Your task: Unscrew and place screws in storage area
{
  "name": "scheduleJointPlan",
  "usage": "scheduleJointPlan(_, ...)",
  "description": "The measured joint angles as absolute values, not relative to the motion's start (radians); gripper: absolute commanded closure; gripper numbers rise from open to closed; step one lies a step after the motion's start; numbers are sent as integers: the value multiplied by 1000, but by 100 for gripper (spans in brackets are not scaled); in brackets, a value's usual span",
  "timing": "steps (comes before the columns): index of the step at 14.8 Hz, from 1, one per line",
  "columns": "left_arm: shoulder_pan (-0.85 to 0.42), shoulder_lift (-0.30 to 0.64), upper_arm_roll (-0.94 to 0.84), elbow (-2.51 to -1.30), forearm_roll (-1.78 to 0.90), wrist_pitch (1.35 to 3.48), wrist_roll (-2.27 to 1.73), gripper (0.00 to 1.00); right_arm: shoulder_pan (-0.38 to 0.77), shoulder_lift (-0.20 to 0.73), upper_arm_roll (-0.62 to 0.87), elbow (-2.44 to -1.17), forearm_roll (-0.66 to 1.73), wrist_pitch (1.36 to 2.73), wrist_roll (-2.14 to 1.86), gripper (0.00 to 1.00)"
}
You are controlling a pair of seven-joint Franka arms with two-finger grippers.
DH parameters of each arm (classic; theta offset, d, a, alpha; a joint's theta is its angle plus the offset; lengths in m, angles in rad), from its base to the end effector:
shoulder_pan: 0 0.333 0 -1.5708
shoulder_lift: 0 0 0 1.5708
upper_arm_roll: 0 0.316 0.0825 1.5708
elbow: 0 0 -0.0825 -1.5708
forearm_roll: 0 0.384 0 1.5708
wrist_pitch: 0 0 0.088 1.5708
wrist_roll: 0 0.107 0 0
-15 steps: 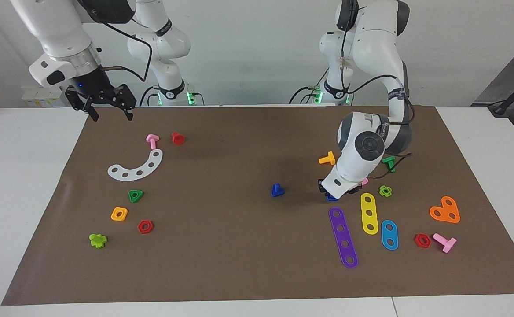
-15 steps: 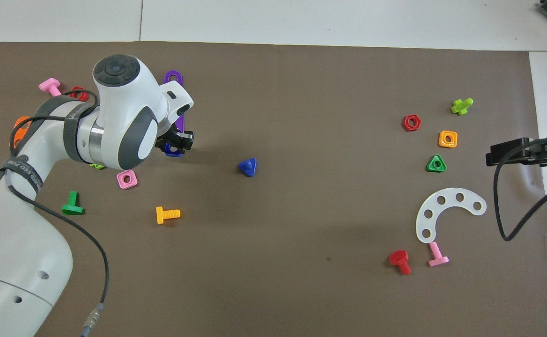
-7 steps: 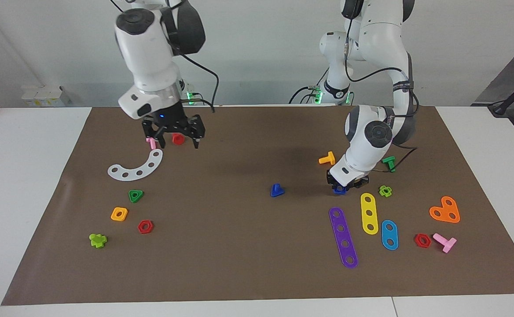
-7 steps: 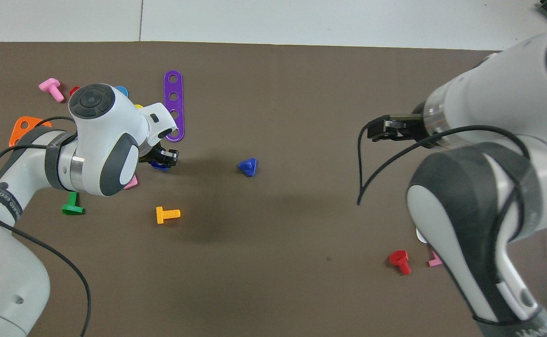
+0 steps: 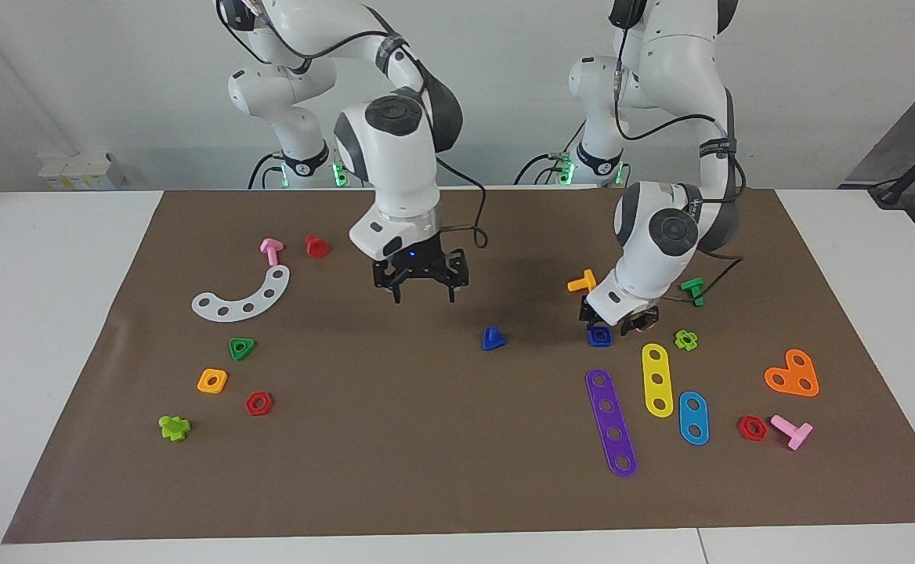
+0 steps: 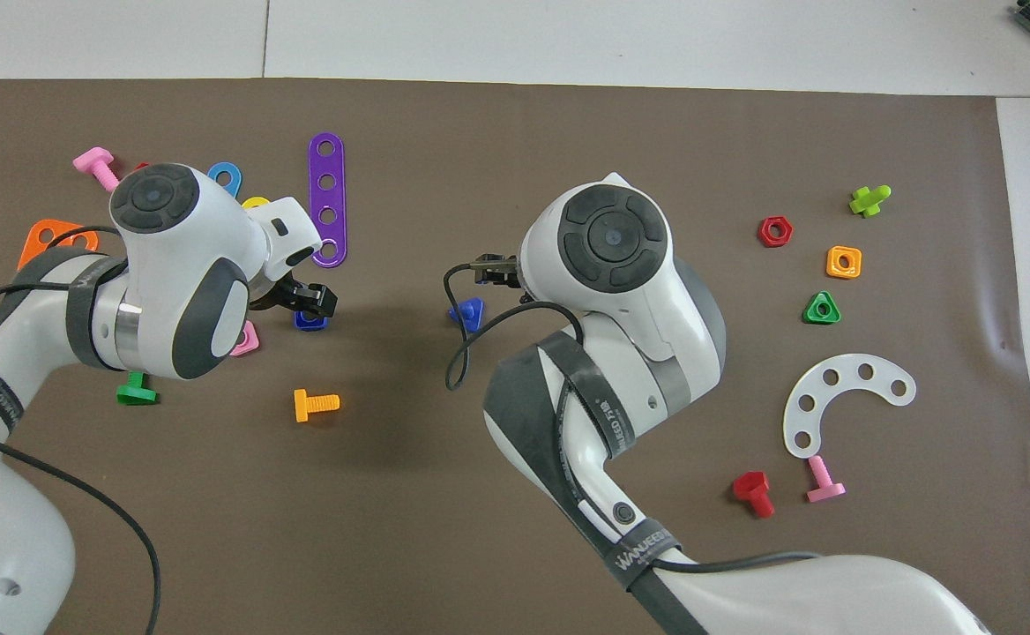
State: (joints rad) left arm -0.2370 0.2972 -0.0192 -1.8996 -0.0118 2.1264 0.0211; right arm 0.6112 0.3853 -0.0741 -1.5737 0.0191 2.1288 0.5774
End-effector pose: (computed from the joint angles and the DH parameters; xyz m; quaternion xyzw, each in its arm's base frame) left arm 0.5913 -0.1549 0.3400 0.9903 -0.1345 -0.0358 0.0035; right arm 0.5861 0.3577 0.4358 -0.9961 0.0205 -0.0751 0.0408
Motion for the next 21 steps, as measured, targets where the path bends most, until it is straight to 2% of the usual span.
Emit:
scheduleJointPlan(3, -198, 255, -20, -1900, -26, 2125, 50, 6, 656, 437, -74, -1569, 18, 2163, 615, 0)
scheduleJointPlan(8, -104, 162, -18, -1901, -38, 2031, 169, 6, 710, 596, -74, -1467, 10, 2223, 644, 2)
scheduleJointPlan(10, -71, 123, -16, -1901, -39, 1985, 185, 6, 712, 624, -74, -1459, 2, 2264, 644, 9)
scheduleJointPlan(16, -2, -3, -12, -1899, -41, 1883, 182, 2, 718, 636, -74, -1475, -4, 2268, 634, 44)
scheduleJointPlan(19, -2, -48, -13, -1855, -41, 1795, 128, 1, 728, 637, -74, -1496, -5, 2268, 632, 54)
scheduleJointPlan(21, -2, -51, -14, -1789, -41, 1710, 106, 0, 733, 637, -74, -1499, -5, 2268, 632, 57)
